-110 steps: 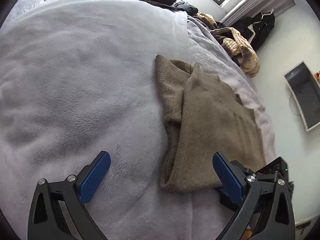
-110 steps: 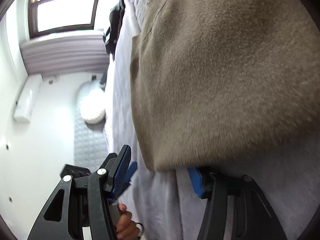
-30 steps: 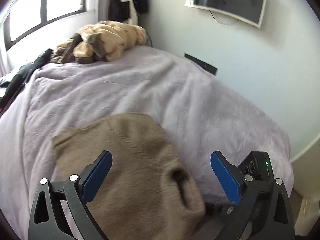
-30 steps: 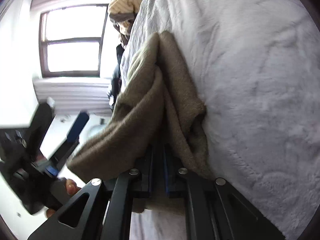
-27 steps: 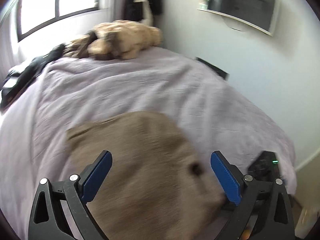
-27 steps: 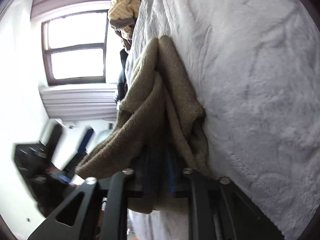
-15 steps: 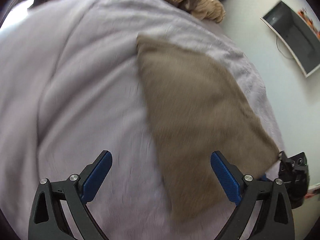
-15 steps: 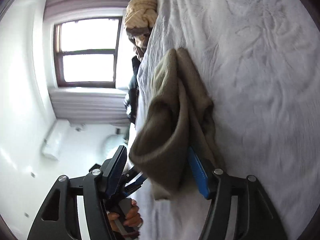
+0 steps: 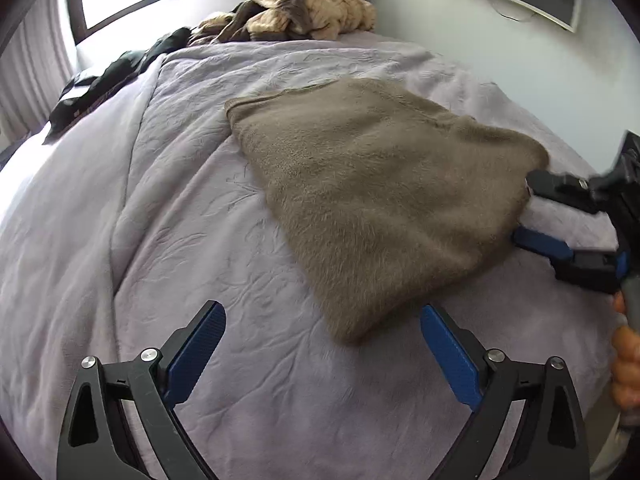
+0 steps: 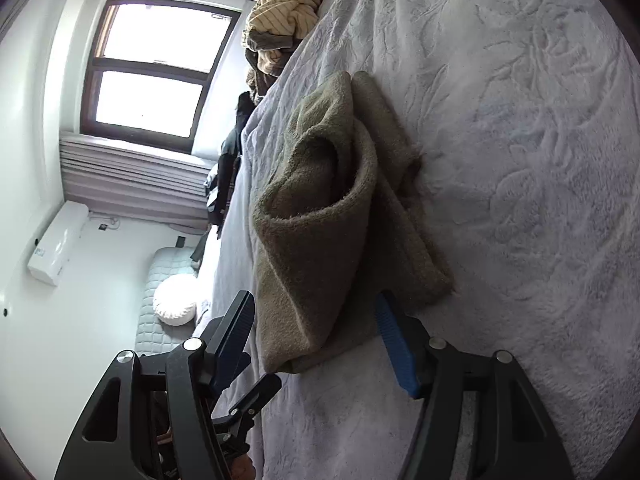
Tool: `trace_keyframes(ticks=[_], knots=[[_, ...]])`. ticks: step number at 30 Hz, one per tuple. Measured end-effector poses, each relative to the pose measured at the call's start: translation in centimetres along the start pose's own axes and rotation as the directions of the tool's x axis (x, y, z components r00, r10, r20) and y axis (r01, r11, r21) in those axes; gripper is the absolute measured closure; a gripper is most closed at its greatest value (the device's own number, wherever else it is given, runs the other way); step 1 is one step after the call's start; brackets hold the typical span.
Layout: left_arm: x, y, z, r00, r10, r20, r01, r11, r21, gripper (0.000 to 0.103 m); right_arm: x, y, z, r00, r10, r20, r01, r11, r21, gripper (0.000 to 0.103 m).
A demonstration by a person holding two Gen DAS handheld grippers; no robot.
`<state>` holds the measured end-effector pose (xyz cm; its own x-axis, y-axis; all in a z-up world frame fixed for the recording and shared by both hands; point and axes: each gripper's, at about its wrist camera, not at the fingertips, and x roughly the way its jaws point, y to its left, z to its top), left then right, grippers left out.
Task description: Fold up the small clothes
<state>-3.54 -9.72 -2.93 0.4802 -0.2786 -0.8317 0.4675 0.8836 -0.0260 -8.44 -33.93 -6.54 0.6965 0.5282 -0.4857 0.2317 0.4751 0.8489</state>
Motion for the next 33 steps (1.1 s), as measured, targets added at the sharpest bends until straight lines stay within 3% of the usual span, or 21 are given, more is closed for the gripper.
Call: trace_keyframes(ticks=[1, 2, 4, 10, 14, 16, 21, 24, 26, 27, 28, 29, 32, 33], knots=[[0.6, 0.1, 0.2, 1.000, -0.002, -0.011, 0.001, 1.000, -0.023, 0.040, 0.0, 0.1, 0.0, 1.000, -0.016, 0.003, 0.016, 1.000, -0.001, 0.039], [1.2, 0.3, 0.4, 0.999, -0.036, -0.031, 0.034, 0.998, -0.055, 0.049, 0.2, 0.2, 0.2, 0.999, -0.032, 0.008, 0.032, 0.999, -0.006, 0.047], [1.8, 0.8, 0.5, 0.993, -0.109, -0.034, 0.105, 0.990, -0.099, 0.077, 1.1, 0.2, 0.7, 0.997, -0.082, -0.006, 0.082, 0.997, -0.014, 0.095], [0.1, 1.6, -0.5, 0.990, -0.136, 0.029, 0.137, 0.987, -0.080, 0.078, -0.4, 3.8, 0.6, 0.997, -0.075, 0.032, 0.079, 0.987, -0.140, 0.095], [0.9, 2.8, -1.5, 0.984, -0.177, 0.015, 0.178, 0.978, -0.107, 0.078, 0.6, 0.3, -0.2, 0.987, -0.158, -0.015, 0.157, 0.985, -0.072, 0.095], [1.1, 3.1, -2.0, 0.982, -0.189, 0.004, 0.188, 0.975, -0.121, 0.078, 1.0, -1.9, -0.7, 0.988, -0.150, -0.031, 0.149, 0.988, -0.027, 0.096], [0.0, 3.7, -3.2, 0.983, -0.184, -0.014, 0.181, 0.975, -0.129, 0.077, -1.2, -0.4, -0.8, 0.981, -0.194, -0.020, 0.191, 0.977, -0.096, 0.091], [-1.2, 4.8, -2.8, 0.985, -0.171, -0.008, 0.168, 0.974, -0.151, 0.077, -3.9, 0.9, -0.4, 0.979, -0.199, 0.047, 0.204, 0.967, -0.152, 0.089], [-1.7, 5.9, -2.0, 0.982, -0.187, 0.015, 0.186, 0.964, -0.192, 0.075, -5.2, 2.1, 0.5, 0.977, -0.188, 0.097, 0.204, 0.961, -0.186, 0.085], [-1.8, 6.2, -1.5, 0.982, -0.189, 0.019, 0.189, 0.960, -0.206, 0.047, -5.4, 2.8, 1.4, 0.977, -0.180, 0.112, 0.200, 0.958, -0.204, 0.066], [-1.8, 6.6, -0.8, 0.984, -0.174, 0.035, 0.178, 0.956, -0.235, 0.016, -5.2, 3.4, 2.6, 0.977, -0.180, 0.115, 0.201, 0.955, -0.216, 0.035], [-2.1, 6.9, -0.2, 0.986, -0.148, 0.073, 0.162, 0.954, -0.254, 0.015, -4.7, 3.6, 3.6, 0.979, -0.176, 0.106, 0.195, 0.957, -0.216, 0.027], [-1.9, 6.8, 1.9, 0.984, -0.138, 0.109, 0.162, 0.955, -0.248, 0.015, -1.2, 3.6, 7.4, 0.984, -0.169, 0.060, 0.177, 0.963, -0.201, 0.032], [-1.6, 6.6, 2.7, 0.986, -0.123, 0.114, 0.149, 0.957, -0.248, 0.015, 0.1, 3.5, 8.4, 0.982, -0.183, 0.042, 0.188, 0.964, -0.188, 0.039]])
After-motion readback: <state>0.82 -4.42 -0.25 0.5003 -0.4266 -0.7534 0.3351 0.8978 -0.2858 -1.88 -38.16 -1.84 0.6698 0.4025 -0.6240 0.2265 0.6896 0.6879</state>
